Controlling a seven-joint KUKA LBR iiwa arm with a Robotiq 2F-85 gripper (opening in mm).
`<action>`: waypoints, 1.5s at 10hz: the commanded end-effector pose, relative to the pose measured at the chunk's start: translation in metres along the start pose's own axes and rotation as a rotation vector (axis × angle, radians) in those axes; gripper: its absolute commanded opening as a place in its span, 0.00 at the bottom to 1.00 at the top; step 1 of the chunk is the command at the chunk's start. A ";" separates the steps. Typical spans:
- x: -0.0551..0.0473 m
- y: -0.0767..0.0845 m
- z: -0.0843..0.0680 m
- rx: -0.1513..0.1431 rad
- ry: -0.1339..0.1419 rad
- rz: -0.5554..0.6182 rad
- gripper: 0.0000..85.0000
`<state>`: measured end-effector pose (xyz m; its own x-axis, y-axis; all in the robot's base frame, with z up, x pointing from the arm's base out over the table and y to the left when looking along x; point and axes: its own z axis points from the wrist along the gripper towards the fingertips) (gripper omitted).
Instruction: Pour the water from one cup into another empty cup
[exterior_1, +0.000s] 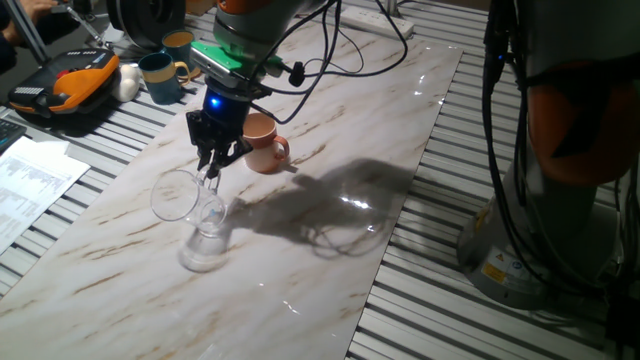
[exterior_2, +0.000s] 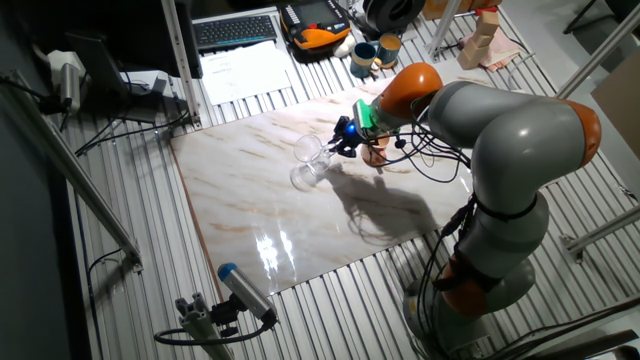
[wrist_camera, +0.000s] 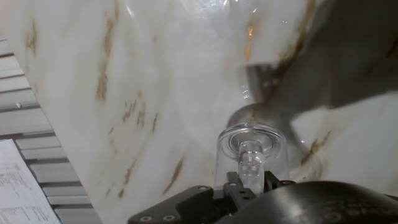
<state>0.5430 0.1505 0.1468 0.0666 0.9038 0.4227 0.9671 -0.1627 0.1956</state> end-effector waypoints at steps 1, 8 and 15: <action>-0.001 0.000 0.001 0.001 0.003 0.001 0.00; -0.003 0.000 -0.001 -0.002 -0.015 0.003 0.00; -0.003 -0.001 -0.002 -0.003 -0.006 0.003 0.00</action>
<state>0.5414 0.1474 0.1468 0.0715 0.9059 0.4175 0.9661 -0.1669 0.1968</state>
